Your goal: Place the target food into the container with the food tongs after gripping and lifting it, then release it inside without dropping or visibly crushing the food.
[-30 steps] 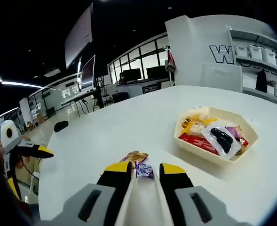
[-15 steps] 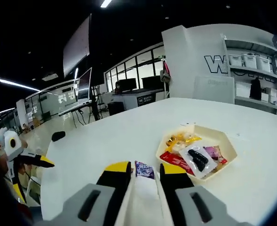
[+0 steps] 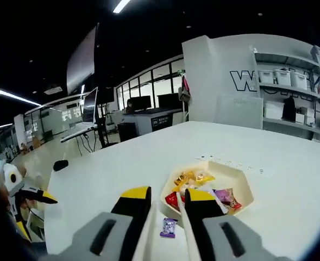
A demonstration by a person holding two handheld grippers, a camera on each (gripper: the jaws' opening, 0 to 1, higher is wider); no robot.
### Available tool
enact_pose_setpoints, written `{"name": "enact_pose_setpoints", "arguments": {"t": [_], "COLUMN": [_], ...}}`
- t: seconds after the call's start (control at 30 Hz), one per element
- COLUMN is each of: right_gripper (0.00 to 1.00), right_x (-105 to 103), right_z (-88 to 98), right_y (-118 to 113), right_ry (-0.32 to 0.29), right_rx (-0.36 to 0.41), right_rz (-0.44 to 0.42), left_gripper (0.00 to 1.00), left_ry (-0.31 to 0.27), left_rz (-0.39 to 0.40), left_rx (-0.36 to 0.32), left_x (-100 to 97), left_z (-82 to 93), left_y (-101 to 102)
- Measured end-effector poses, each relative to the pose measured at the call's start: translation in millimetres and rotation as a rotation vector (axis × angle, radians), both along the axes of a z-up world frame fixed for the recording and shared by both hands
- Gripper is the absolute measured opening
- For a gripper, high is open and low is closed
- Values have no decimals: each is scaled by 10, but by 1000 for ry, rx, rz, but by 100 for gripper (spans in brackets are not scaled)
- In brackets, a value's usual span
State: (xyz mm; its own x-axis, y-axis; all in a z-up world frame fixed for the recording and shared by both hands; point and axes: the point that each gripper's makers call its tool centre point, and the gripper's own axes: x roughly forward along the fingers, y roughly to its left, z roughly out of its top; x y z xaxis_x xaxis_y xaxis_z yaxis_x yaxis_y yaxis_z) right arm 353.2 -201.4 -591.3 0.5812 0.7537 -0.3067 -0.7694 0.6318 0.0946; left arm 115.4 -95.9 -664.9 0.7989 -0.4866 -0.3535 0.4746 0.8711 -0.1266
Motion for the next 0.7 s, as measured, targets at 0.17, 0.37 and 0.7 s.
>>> {"name": "enact_pose_setpoints", "arguments": {"t": [0.17, 0.37, 0.7], "right_gripper": [20, 20, 21], "right_x": [-23, -28, -19], "right_z": [-191, -345, -527], "right_y": [51, 99, 62], "right_ry": [38, 72, 106], "right_rx": [-19, -23, -37], "right_rz": [7, 10, 2], "left_gripper": [99, 99, 99], "left_ry": [4, 10, 13], "left_rz": [0, 9, 10], "left_rx": [4, 6, 3], "left_x": [-9, -21, -24], "left_z": [-10, -28, -38], "left_y": [14, 57, 61]}}
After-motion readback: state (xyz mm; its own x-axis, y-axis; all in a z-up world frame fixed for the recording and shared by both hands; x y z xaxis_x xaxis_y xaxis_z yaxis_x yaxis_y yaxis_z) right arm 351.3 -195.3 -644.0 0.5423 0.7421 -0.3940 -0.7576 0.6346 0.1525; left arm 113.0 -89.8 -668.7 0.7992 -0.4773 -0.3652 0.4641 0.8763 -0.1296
